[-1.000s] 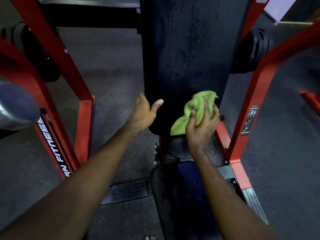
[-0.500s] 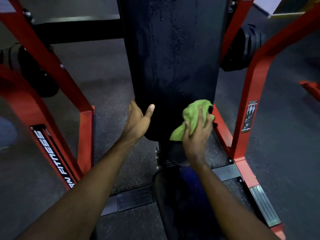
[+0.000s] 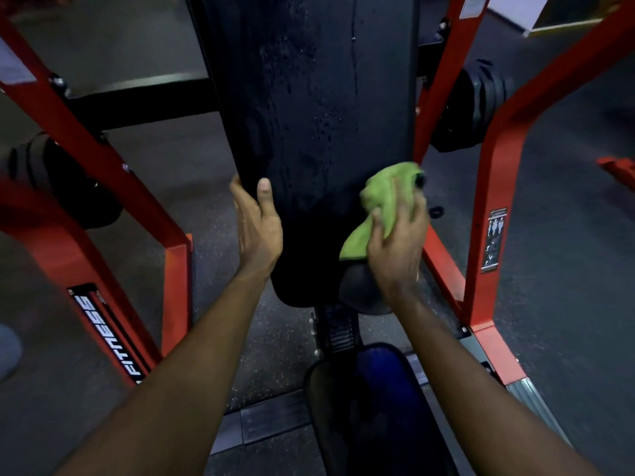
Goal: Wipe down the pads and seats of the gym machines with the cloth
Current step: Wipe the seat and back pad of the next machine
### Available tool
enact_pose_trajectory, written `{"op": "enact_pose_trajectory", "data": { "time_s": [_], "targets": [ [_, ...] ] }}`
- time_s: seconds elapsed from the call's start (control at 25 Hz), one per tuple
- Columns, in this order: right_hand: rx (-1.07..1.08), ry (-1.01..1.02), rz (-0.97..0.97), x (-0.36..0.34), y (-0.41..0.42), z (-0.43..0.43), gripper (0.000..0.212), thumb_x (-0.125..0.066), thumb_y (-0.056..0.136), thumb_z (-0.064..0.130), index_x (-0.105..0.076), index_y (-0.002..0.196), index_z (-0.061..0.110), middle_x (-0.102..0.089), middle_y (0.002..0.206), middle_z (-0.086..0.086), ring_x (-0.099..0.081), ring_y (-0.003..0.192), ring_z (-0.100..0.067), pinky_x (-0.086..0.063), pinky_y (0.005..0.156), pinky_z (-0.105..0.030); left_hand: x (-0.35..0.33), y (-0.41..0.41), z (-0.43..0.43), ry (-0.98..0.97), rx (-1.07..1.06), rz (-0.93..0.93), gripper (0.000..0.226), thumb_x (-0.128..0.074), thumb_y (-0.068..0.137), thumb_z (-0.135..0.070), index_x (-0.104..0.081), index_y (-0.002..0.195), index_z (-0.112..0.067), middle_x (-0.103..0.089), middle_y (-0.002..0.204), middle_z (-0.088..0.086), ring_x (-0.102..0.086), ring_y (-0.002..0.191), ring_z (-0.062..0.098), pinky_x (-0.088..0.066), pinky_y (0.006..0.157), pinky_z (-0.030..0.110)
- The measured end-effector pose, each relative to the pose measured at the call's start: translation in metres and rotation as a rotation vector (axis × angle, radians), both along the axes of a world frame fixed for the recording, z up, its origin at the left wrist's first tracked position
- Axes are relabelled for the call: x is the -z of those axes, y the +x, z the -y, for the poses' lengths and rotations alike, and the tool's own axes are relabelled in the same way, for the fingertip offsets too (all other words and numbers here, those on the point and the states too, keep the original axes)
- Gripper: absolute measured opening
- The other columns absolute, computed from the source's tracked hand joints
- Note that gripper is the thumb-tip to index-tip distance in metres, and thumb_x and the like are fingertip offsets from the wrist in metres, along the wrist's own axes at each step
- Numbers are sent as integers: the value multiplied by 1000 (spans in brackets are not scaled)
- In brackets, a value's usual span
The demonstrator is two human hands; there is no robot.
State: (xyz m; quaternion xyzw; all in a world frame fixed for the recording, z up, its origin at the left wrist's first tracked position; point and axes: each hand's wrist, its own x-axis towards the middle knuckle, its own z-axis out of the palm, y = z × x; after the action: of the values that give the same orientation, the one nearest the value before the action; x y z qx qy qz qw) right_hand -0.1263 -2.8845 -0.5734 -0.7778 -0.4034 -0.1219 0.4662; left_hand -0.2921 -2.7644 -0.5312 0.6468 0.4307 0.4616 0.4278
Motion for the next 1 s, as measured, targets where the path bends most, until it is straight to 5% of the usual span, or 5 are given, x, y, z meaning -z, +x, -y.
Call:
{"op": "enact_pose_trajectory", "data": {
  "time_s": [0.12,0.24,0.36,0.64,1.0],
  "targets": [
    [161,119,-123,-20,10,-17,51,-48,106,30,-41,154,15,-40,154,-16,-38,142,-33,-35,115,-50,-3,1,2,-4,-1,-15,53,-30,108,-43,-22,151,-14,-31,144,-18,-36,127,-9,-26,96,-3],
    [-1,-116,105,-8,-31,-11,59,-55,101,27,-35,157,19,-35,159,-14,-32,147,-34,-34,117,-53,0,-2,1,31,-5,-18,51,-30,107,-44,-27,148,-13,-41,150,-5,-44,133,5,-35,109,16],
    [-159,-197,210,5,-47,-6,68,-67,91,20,-40,153,25,-36,157,-7,-30,148,-31,-37,112,-59,-3,-3,-1,16,23,-40,50,-30,108,-40,-26,149,-12,-41,149,-2,-43,134,9,-33,103,6],
    [135,179,9,-92,20,-63,47,-51,104,29,-48,148,14,-47,147,-15,-45,135,-31,-37,114,-41,-10,-6,-1,-67,79,-35,40,-32,107,-41,-25,144,-26,-40,141,-12,-46,118,-10,-28,90,-4],
    [-236,-125,418,-55,-15,-42,53,-65,96,34,-52,146,23,-45,152,-7,-33,147,-29,-37,111,-55,-13,-15,-3,-178,167,47,67,-21,98,-66,-20,154,-29,-34,155,-12,-37,136,-4,-32,108,13]
  ]
}}
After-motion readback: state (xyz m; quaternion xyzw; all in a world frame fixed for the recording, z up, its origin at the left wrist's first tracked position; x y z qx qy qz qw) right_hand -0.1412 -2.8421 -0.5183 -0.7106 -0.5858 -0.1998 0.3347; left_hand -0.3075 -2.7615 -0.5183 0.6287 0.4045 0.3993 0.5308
